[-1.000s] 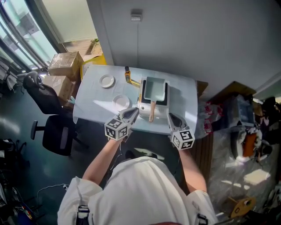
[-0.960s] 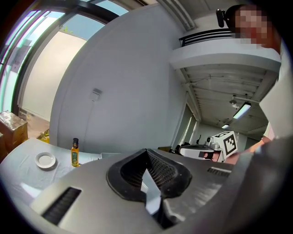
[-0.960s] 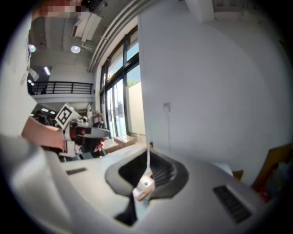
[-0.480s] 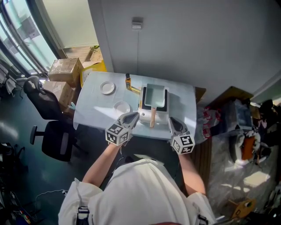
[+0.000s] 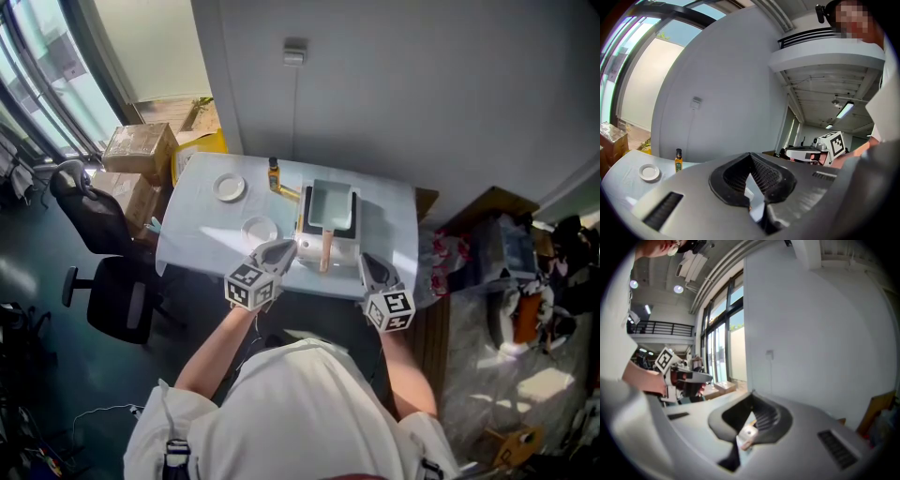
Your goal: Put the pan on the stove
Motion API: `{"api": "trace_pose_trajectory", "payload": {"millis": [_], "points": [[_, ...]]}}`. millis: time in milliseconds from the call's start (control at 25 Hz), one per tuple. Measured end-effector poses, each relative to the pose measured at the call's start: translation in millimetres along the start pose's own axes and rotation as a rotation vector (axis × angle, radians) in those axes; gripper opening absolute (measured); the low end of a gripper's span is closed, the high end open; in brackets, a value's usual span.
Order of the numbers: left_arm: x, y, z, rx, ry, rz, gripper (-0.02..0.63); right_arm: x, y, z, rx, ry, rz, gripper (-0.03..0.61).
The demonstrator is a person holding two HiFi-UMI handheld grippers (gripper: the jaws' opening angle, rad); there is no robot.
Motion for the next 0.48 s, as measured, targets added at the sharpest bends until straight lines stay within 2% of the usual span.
{"api": "trace_pose_trajectory", "payload": {"millis": [480], "points": [[0.0, 1.1, -1.8, 0.002, -0.003, 0.014, 0.023, -0.1, -3.1, -3.1, -0.003, 0.010, 0.005, 0.032]]}}
Point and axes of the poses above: the fingertips, and each gripper's own axes: y forward along the fingers, z to its left, x out of its top, the point moved 10 cm from there along -y, backward along the fingers, and after that the axes turned 3 degrees about z, right-handed, at the moved point
